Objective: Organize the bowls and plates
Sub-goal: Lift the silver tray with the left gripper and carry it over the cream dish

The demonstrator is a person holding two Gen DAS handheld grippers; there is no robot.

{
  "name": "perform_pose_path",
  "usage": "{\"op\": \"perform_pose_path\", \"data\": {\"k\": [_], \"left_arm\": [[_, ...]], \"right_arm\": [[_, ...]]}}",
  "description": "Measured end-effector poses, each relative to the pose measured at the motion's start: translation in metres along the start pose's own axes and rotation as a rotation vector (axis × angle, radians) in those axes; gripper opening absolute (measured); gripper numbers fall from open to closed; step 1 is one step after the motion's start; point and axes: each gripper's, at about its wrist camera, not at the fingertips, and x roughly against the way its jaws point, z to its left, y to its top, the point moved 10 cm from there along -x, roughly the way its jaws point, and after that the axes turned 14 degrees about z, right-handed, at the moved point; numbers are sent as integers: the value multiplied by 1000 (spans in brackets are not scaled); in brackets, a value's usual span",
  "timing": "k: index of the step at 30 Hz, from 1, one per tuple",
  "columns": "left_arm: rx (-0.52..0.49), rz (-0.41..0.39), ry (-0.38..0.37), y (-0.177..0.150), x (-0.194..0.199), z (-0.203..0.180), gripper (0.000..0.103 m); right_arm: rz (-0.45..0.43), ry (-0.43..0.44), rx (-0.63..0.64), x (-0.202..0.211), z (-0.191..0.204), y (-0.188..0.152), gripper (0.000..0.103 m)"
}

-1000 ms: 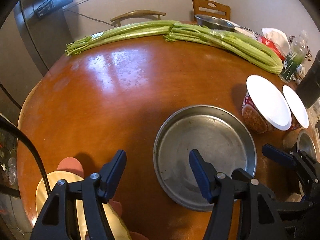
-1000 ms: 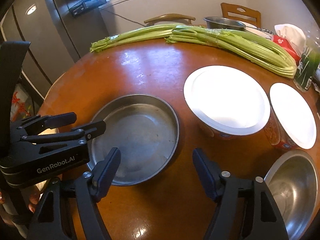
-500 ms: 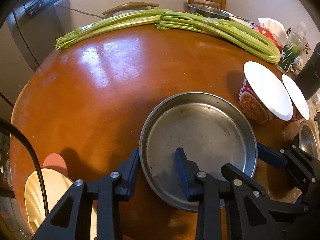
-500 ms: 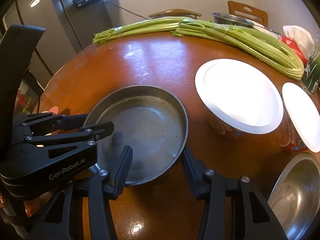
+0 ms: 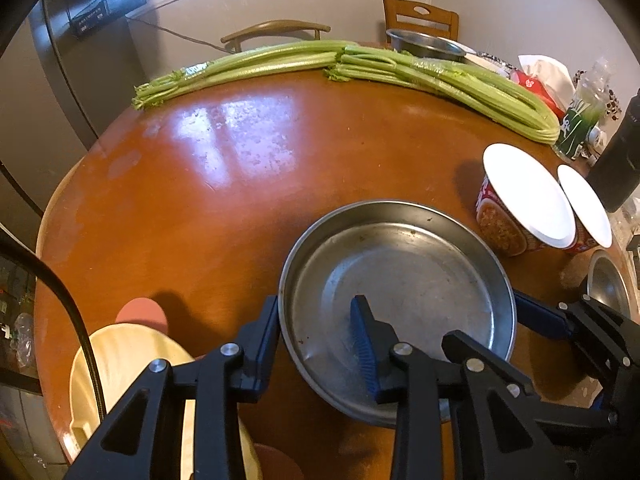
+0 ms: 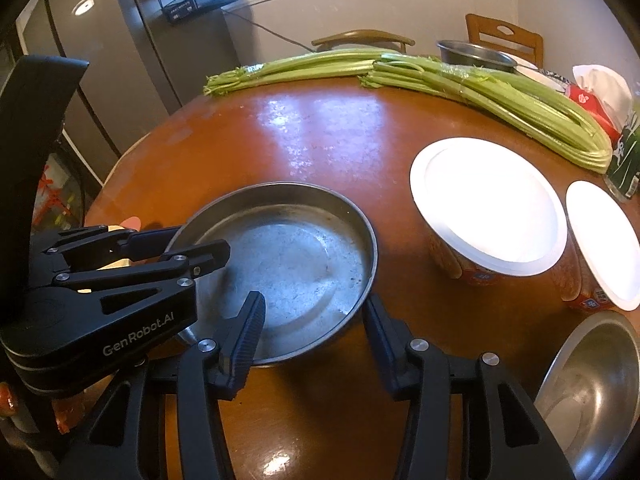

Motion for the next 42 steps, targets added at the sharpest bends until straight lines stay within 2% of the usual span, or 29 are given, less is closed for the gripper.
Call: {"op": "perform_pose_path", "data": {"k": [17,30,42], "left_arm": [[45,-83,7,-23,47,20,36],[141,-133,29,-52,77,70,36],[208,-145,52,-75,87,111,36]], "right_arm": [[-67,-7,83,36,32,-2,52],[-94,9,200,48,87,0,53],[-95,17,296,41,132,2,53]]}}
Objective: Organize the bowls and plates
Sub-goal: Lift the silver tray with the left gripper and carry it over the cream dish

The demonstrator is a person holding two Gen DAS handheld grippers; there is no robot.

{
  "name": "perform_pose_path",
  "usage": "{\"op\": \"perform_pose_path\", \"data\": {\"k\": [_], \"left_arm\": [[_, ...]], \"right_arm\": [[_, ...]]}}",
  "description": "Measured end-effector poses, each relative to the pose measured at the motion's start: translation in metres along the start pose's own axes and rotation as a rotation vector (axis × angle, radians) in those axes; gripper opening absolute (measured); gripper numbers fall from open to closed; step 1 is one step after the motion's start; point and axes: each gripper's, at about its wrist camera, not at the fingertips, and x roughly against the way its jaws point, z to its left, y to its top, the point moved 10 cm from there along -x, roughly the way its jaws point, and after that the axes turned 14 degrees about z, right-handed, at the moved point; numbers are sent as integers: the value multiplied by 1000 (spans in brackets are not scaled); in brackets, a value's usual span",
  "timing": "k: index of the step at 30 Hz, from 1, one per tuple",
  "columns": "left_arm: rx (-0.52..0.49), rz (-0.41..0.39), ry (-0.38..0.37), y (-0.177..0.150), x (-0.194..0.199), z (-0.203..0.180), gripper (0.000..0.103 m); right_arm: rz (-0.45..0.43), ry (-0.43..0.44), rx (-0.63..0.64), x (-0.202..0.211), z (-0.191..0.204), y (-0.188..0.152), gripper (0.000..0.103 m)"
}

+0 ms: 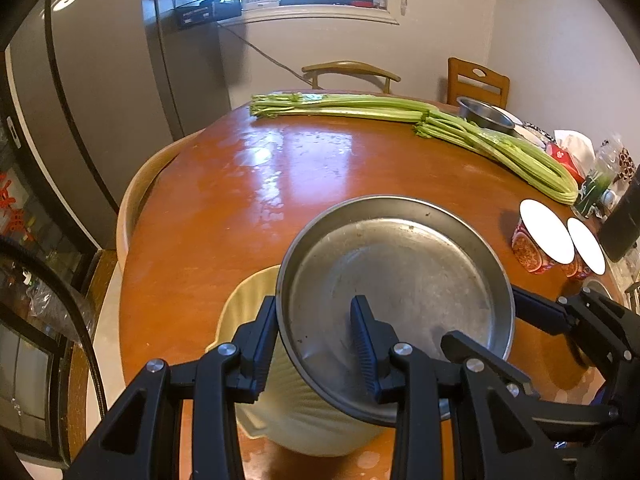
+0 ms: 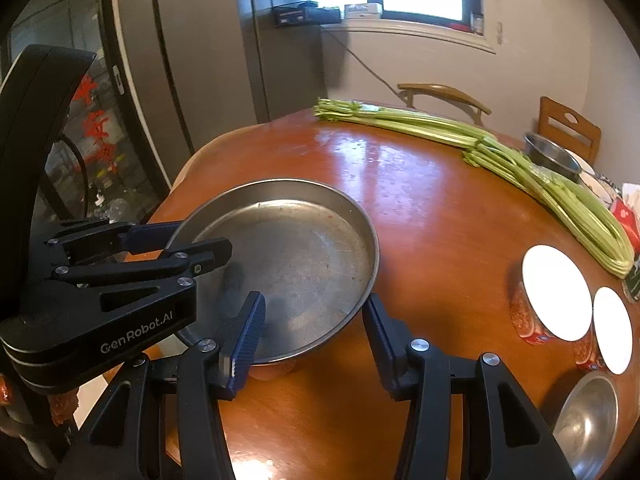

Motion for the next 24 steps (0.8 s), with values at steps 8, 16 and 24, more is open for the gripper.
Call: {"op": "perform_pose_path", "data": {"k": [8,16,24], "left_arm": [[16,5,4,-8,-3,14,37],[31,25,1,-14,-14,22,37],[42,42,-4,-19,-23,26,37]], "right_arm": [[13,1,28,-9,16,0,53],[32,8,36,-22,21,0,53],[53,13,40,-32,24,-2,53]]}}
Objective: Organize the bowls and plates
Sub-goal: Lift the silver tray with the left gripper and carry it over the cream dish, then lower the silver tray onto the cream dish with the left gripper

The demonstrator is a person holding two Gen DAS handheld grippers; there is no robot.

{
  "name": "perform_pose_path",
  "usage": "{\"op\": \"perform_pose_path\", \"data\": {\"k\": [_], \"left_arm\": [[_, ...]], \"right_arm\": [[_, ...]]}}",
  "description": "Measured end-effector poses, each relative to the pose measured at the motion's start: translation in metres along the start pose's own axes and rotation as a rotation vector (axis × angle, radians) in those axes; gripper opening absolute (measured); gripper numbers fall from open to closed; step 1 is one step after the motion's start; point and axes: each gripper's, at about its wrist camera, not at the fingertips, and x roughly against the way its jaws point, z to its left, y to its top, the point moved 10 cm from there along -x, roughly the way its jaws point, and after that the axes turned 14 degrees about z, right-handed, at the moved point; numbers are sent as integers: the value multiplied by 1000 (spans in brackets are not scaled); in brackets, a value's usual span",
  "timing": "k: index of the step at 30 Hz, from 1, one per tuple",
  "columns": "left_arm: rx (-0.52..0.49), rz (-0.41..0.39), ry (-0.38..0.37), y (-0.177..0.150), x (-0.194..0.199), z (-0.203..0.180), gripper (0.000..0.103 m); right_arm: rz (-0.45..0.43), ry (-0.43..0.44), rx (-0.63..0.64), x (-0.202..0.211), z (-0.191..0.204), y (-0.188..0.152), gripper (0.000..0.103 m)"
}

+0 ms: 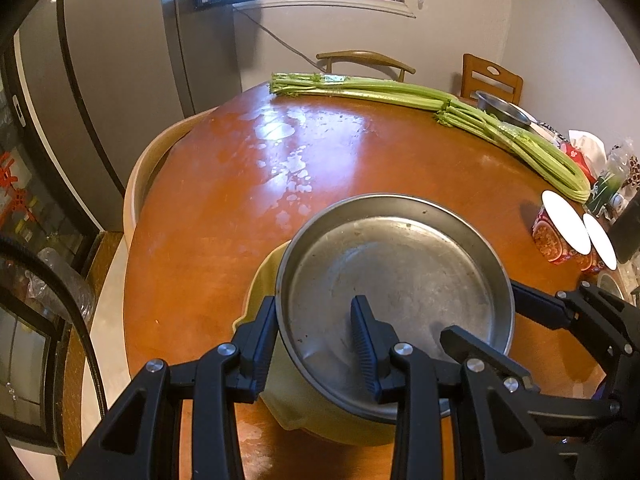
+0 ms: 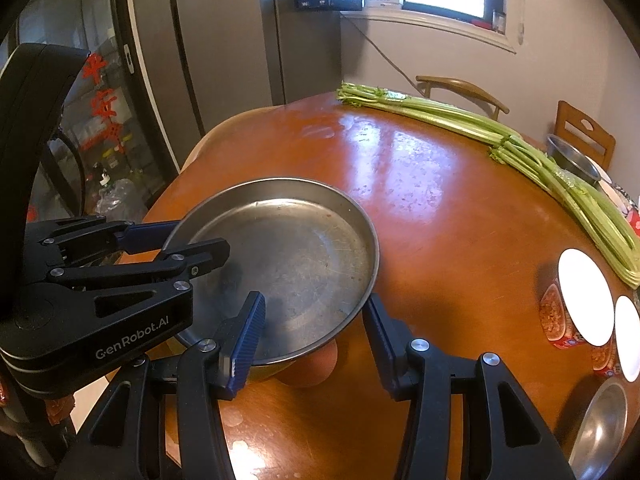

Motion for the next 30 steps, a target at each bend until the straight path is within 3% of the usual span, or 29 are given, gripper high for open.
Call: {"op": "perform_pose_path", "data": {"k": [13,30], "left_arm": [[-5,21,23,-1,-14,2,37],[15,57,-19,-8,-25,11,37]], "right_arm": [[32,9,1,-16,4,-2,53],[37,-7,27,-23,9,-3,54]]}}
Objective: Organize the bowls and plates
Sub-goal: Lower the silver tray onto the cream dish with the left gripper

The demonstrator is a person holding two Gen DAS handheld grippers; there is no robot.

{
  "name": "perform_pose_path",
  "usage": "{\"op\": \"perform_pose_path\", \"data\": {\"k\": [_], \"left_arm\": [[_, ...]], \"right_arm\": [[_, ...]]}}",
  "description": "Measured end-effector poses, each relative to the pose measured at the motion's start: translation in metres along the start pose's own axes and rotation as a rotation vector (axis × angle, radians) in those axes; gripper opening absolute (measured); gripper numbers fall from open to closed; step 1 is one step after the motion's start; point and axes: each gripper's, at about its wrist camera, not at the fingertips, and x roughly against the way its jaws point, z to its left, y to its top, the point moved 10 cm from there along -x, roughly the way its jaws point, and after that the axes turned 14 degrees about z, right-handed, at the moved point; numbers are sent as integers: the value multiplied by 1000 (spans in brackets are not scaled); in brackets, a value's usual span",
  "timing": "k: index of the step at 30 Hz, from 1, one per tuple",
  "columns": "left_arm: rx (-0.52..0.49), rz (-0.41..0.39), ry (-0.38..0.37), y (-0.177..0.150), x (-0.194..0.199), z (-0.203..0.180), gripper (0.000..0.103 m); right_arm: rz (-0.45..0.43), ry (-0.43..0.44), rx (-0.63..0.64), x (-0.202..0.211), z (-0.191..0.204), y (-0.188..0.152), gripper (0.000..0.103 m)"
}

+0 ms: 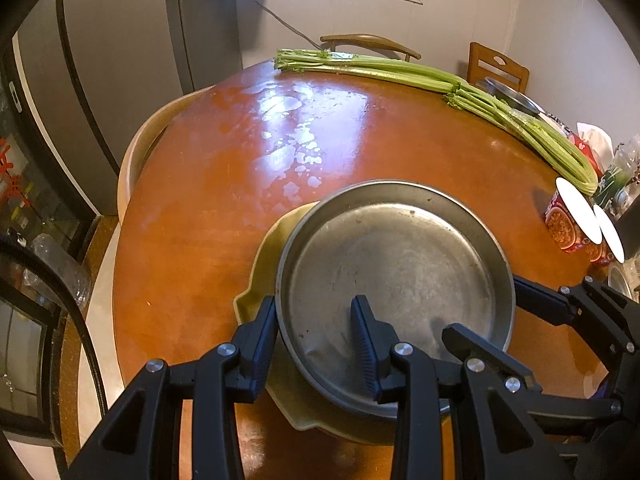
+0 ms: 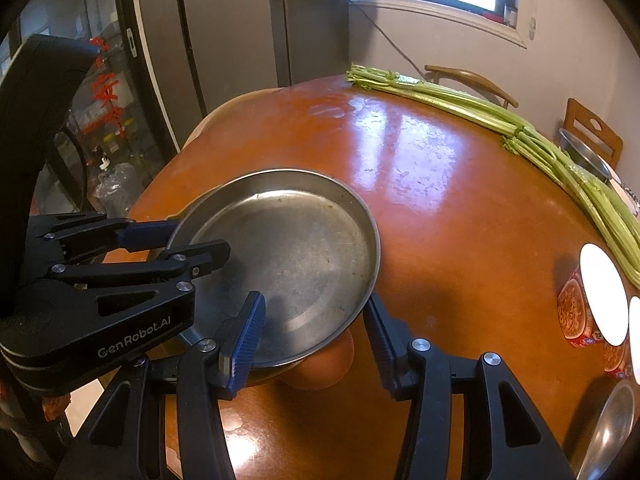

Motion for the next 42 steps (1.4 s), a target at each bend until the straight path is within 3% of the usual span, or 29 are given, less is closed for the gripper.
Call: {"op": "perform_pose_path", "data": {"k": [42], "left_arm": [[9,-3,-3,-1,7,7,38]], "right_arm": [[3,9,43,1,6,-1,55]]}}
